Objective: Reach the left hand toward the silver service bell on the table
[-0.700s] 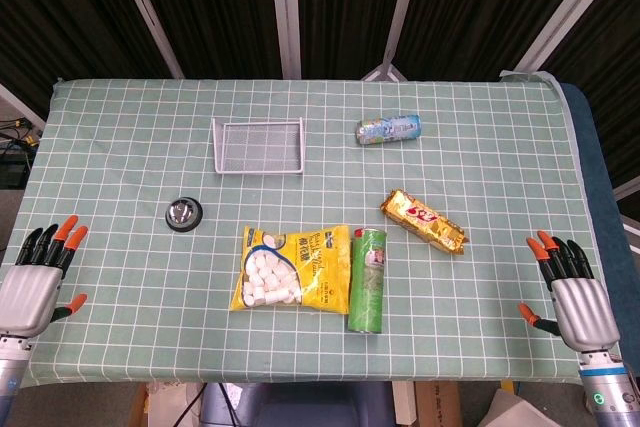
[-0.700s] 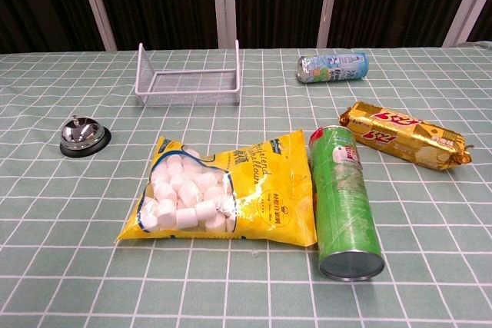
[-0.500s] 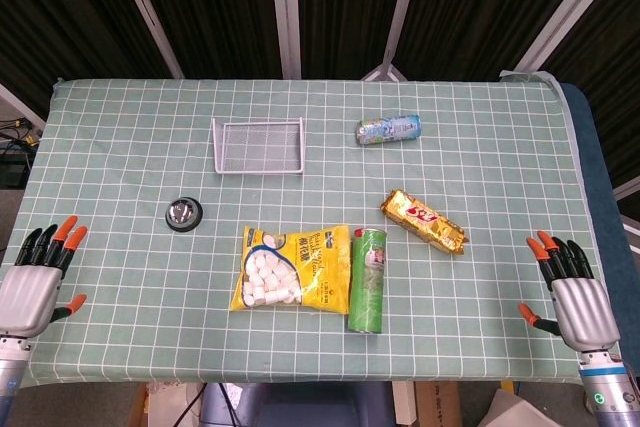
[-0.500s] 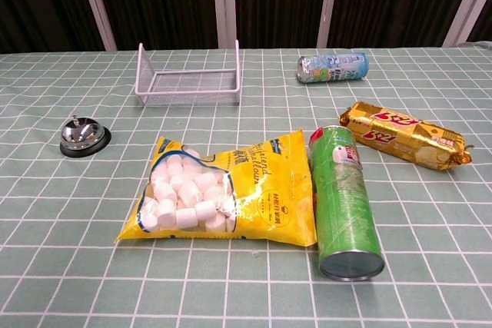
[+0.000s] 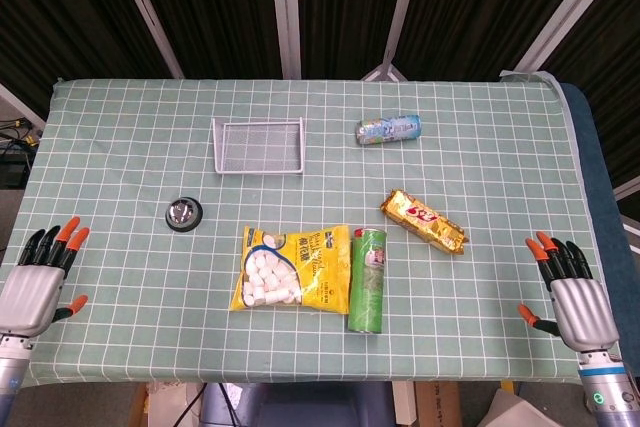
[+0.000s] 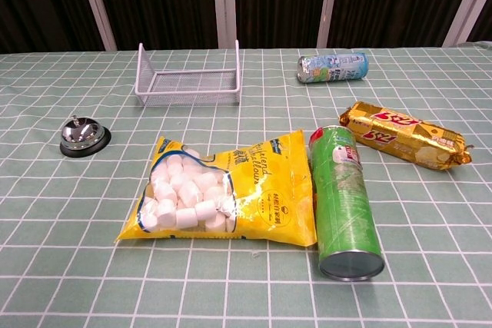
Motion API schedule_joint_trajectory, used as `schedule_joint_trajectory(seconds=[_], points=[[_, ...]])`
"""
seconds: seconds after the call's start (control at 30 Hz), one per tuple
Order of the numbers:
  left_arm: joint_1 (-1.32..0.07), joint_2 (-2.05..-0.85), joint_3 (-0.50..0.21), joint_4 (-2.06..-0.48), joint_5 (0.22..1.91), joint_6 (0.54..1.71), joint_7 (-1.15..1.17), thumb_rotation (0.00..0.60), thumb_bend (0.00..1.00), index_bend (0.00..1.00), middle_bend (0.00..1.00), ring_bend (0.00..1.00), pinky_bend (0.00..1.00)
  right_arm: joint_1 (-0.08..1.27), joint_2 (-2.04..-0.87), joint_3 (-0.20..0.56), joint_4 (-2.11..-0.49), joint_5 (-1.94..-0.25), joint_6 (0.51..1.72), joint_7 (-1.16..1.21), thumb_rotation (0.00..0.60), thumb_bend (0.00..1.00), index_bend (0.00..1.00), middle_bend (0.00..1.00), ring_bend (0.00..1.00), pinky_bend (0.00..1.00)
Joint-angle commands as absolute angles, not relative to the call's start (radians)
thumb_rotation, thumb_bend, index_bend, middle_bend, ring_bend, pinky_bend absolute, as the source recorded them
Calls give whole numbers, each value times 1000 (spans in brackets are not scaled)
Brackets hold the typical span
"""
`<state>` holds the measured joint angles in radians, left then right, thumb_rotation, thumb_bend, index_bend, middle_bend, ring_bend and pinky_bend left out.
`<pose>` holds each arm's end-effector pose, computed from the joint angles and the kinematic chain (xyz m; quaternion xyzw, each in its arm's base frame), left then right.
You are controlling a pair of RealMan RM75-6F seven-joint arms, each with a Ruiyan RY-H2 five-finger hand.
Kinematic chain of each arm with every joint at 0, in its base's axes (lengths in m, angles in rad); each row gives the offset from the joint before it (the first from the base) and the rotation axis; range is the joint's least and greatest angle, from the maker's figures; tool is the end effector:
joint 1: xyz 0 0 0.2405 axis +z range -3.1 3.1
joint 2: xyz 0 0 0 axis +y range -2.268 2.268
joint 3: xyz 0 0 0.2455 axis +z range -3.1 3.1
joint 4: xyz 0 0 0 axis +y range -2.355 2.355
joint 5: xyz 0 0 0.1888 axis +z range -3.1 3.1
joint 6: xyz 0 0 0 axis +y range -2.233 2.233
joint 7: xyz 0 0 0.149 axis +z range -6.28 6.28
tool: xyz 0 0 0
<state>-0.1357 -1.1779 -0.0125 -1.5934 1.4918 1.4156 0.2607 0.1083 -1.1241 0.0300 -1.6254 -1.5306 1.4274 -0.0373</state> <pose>-0.2905 0.1904 0.1429 -0.6644 -0.3329 -0.3062 0.5950 -0.2868 -0.1857 0.1587 0.6271 -0.3896 0.3726 0.5622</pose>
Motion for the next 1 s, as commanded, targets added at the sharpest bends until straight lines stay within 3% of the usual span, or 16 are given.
schedule_joint_trajectory(seconds=[0.03, 0.27, 0.4, 0.5, 0.67, 1.0], points=[[-144, -1178, -16, -1596, 1487, 1405, 272, 600, 86, 0, 0, 0, 0, 110, -1123, 30, -1626, -1528, 1423, -37, 600, 247, 0, 0, 0, 0], [-207, -1181, -56, -1626, 1448, 1333, 342, 600, 283, 0, 0, 0, 0, 109, -1121, 27, -1628, -1536, 1426, -31, 600, 246, 0, 0, 0, 0], [-294, -1218, -111, -1627, 1377, 1230, 441, 600, 429, 0, 0, 0, 0, 110, -1121, 29, -1628, -1530, 1422, -31, 600, 247, 0, 0, 0, 0], [-339, -1246, -137, -1630, 1307, 1171, 495, 600, 486, 0, 0, 0, 0, 111, -1120, 29, -1630, -1526, 1418, -31, 600, 247, 0, 0, 0, 0], [-412, -1308, -171, -1615, 1193, 1102, 611, 600, 518, 0, 0, 0, 0, 111, -1117, 30, -1632, -1522, 1414, -28, 600, 247, 0, 0, 0, 0], [-490, -1402, -175, -1563, 1051, 1072, 739, 600, 524, 0, 0, 0, 0, 112, -1114, 30, -1635, -1519, 1411, -18, 600, 247, 0, 0, 0, 0]])
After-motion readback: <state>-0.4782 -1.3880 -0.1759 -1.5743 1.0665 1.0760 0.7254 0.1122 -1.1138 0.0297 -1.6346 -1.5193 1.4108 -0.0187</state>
